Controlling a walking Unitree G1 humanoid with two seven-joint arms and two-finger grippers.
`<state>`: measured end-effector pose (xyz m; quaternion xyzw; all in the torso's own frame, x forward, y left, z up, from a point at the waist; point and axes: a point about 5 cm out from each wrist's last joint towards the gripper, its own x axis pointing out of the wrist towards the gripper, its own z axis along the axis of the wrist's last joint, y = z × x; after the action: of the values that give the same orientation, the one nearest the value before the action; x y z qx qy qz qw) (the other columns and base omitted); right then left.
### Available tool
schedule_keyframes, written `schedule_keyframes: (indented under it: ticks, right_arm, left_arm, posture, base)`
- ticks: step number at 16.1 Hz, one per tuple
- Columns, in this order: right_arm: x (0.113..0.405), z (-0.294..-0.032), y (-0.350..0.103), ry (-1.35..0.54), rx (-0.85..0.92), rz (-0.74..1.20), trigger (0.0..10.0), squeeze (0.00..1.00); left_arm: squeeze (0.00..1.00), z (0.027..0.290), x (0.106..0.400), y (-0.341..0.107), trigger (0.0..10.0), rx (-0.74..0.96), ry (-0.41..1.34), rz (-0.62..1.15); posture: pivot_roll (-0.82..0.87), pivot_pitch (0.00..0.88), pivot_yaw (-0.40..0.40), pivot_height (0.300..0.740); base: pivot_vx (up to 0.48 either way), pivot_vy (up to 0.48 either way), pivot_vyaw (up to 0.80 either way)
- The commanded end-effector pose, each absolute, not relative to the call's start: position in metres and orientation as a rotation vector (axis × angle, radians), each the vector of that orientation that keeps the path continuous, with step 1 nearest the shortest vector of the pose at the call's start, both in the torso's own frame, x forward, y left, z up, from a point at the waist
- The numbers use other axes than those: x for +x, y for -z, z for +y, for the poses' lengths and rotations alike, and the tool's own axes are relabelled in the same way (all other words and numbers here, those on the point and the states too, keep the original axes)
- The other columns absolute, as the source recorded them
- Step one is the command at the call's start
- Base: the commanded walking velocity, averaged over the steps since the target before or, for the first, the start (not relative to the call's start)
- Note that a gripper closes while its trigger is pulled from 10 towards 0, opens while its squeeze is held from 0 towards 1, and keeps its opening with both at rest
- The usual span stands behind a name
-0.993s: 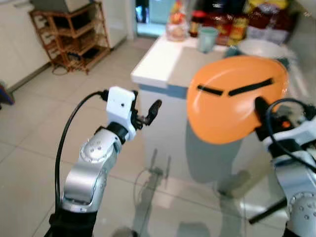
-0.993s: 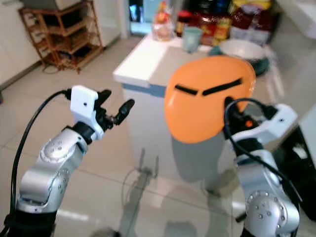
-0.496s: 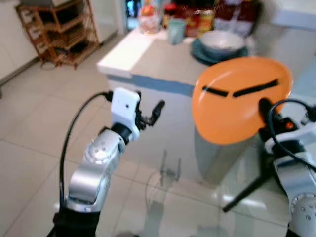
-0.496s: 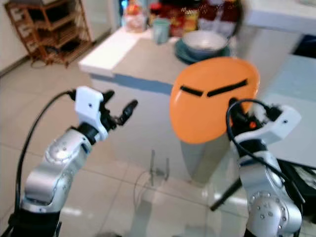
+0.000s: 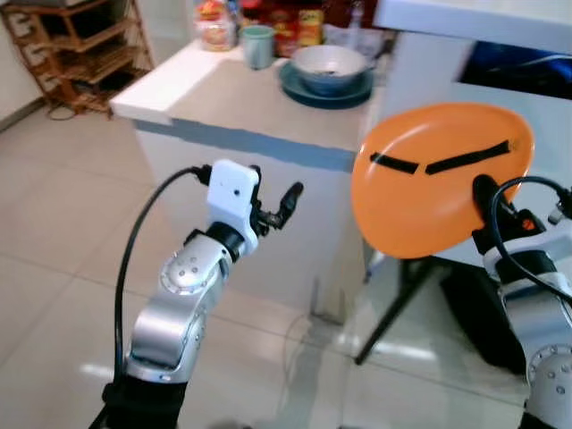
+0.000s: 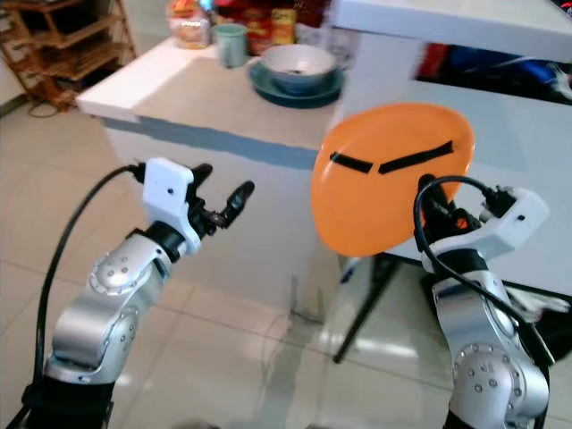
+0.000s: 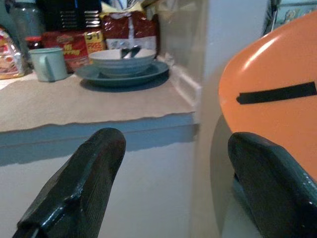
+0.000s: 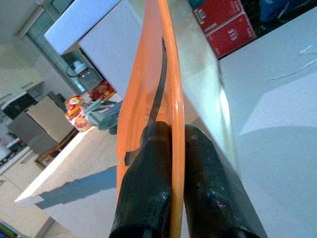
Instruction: Setting the table
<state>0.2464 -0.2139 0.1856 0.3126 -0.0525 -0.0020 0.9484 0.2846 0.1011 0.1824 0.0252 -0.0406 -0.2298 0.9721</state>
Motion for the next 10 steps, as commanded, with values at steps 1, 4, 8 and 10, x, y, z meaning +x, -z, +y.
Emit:
schedule_keyframes:
  ticks: [1,4,8,10]
  right_arm:
    - [0.2472,-0.2099,-0.1953,-0.03,0.636,-0.152,10.0,0.0]
    - [0.248,-0.2115,-0.1959,-0.026,0.636,-0.154,10.0,0.0]
    - [0.2486,-0.2131,-0.1965,-0.018,0.639,-0.159,10.0,0.0]
    - [0.2477,-0.2169,-0.1963,-0.001,0.646,-0.166,10.0,0.0]
  left_arm:
    - [0.0,0.1045,0.2846,-0.1829,10.0,0.057,0.453,-0.086]
    - [0.0,0.104,0.2847,-0.1827,10.0,0.058,0.454,-0.088]
    - [0.0,0.1037,0.285,-0.1817,10.0,0.063,0.46,-0.086]
    - [0.0,0.1039,0.2848,-0.1813,10.0,0.063,0.463,-0.086]
  posture:
    - [0.0,0.039,-0.012,0.74]
    - [-0.01,0.033,-0.011,0.74]
    - [-0.01,0.028,-0.008,0.74]
    - [-0.01,0.024,-0.006,0.74]
  base:
    - [0.0,-0.48,0.0]
    - [0.0,-0.48,0.0]
    - [0.0,-0.48,0.0]
    - [0.0,-0.48,0.0]
